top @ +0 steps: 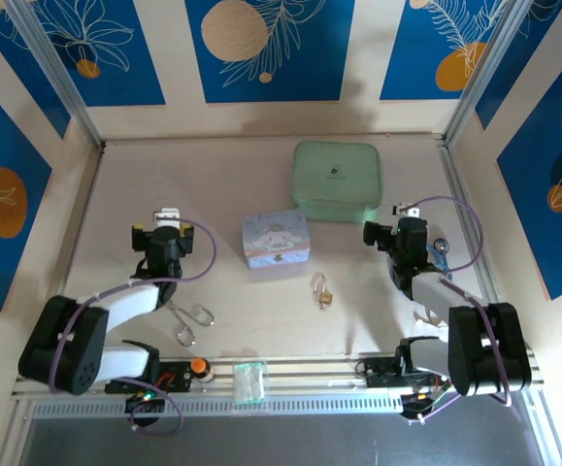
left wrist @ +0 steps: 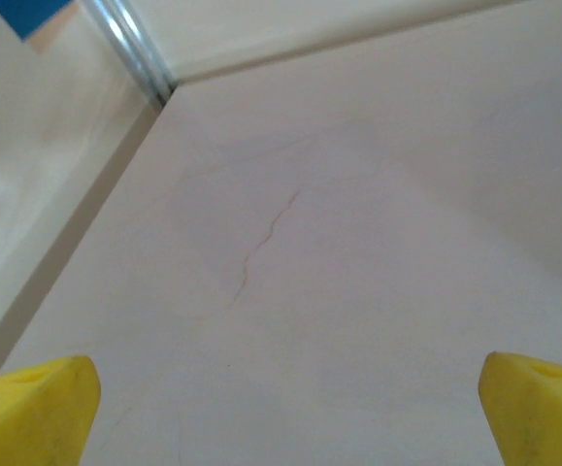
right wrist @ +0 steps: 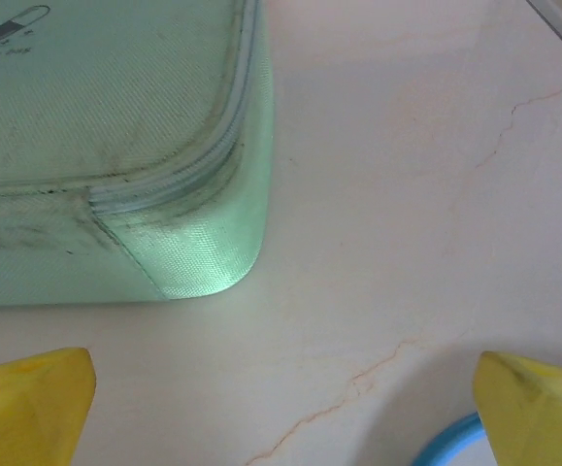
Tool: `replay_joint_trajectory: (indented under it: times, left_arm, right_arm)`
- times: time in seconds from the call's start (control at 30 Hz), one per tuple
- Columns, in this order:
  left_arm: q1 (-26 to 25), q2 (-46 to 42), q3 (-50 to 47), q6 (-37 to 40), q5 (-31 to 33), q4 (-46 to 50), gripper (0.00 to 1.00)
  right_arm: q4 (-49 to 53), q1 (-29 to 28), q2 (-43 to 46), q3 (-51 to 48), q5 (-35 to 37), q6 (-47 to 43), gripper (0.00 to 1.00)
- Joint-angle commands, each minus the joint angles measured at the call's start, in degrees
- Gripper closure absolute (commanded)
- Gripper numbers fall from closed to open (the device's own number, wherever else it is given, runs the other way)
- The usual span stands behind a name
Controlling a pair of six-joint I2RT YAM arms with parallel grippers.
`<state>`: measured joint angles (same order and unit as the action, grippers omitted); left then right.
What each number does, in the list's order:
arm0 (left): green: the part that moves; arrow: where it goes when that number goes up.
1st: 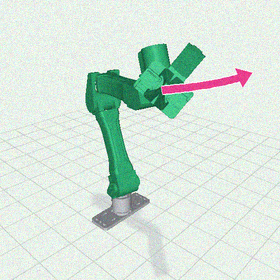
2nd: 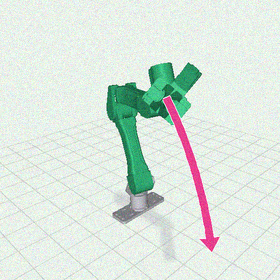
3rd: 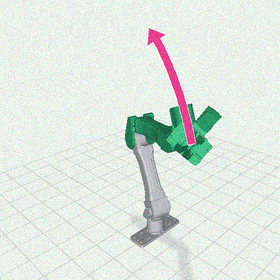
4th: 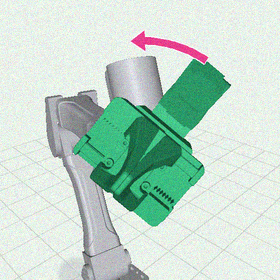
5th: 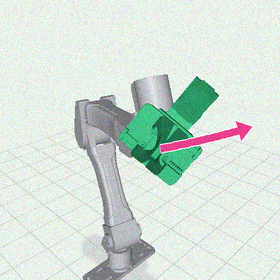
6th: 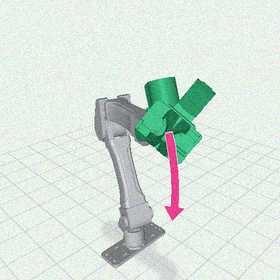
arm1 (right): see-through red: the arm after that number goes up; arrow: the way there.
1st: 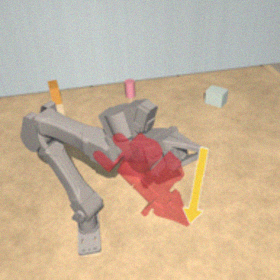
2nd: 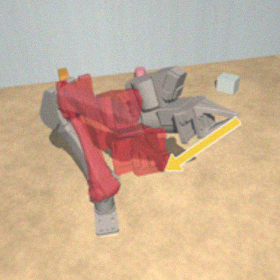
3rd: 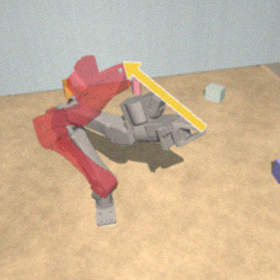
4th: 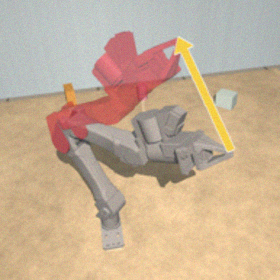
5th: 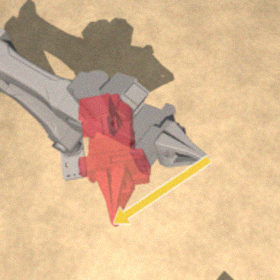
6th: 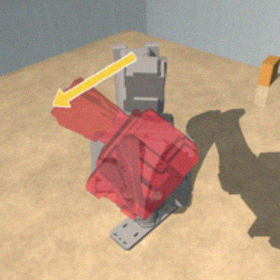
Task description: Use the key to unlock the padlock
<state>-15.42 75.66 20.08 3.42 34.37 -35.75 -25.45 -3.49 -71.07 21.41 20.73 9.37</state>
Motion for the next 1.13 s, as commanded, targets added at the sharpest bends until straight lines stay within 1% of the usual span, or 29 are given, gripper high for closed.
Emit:
replay_joint_trajectory:
  times: [0.0,0.07,0.1,0.13,0.17,0.23,0.27,0.3,0.33,0.37,0.4,0.47,0.83,0.97,1.1]
  left_arm:
    - [3.48,3.27,-1.68,0.44,-9.18,-14.56,0.01]
    - [6.14,6.97,-1.48,-0.47,-13.56,-17.93,0.01]
    - [7.89,10.21,-2.14,-1.73,-15.19,-22.56,0.01]
    - [9.41,11.54,-2.59,-2.26,-19.39,-24.54,0.01]
    - [9.96,11.56,-2.29,-3.29,-20.42,-21.94,0.01]
    - [10.15,15.13,-3.35,-2.49,-20.70,-29.38,0.01]
    - [10.15,13.81,-2.83,-2.94,-21.29,-26.19,0.01]
    - [10.15,13.24,-2.11,-2.98,-21.33,-23.60,0.00]
    - [10.20,13.97,-1.70,-2.63,-21.42,-24.43,0.01]
    - [10.15,14.32,-0.63,-2.37,-21.83,-22.82,0.01]
    - [10.19,13.83,0.90,-2.63,-21.84,-18.75,0.01]
    - [10.15,14.31,0.71,-2.28,-21.89,-20.06,0.01]
    - [9.76,14.15,0.54,-1.73,-22.04,-20.02,0.01]
    - [9.71,14.16,0.58,-1.67,-21.98,-20.13,0.01]
    - [9.76,14.08,0.49,-1.75,-22.07,-20.15,0.01]
  right_arm:
    - [-14.05,0.35,-3.54,-0.89,-3.48,-1.77,0.00]
    - [-16.34,0.33,-5.36,-0.47,-3.97,-2.13,0.01]
    - [-19.83,0.21,-7.20,-0.78,-4.25,-3.09,0.00]
    - [-21.68,0.27,-9.00,-0.80,-4.29,-3.30,0.01]
    - [-22.02,0.59,-11.04,-0.25,-4.76,-2.86,0.01]
    - [-26.61,0.42,-15.26,-0.65,-5.31,-3.38,0.00]
    - [-28.33,-0.41,-16.92,-0.52,-4.57,-4.26,0.00]
    - [-25.61,-0.88,-16.59,0.46,-3.75,-4.32,0.01]
    - [-23.76,0.23,-15.93,0.85,-5.76,-3.79,0.01]
    - [-23.27,1.11,-16.38,1.58,-6.48,-2.96,0.00]
    - [-22.43,1.85,-16.11,1.71,-7.61,-2.48,0.01]
    - [-22.74,1.92,-16.21,1.71,-7.72,-2.42,0.01]
    - [-22.50,1.90,-16.08,1.66,-7.55,-2.43,0.01]
    - [-21.62,2.83,-16.20,2.16,-9.31,-1.93,0.01]
    - [-22.25,2.12,-16.11,1.85,-8.85,-2.60,0.01]
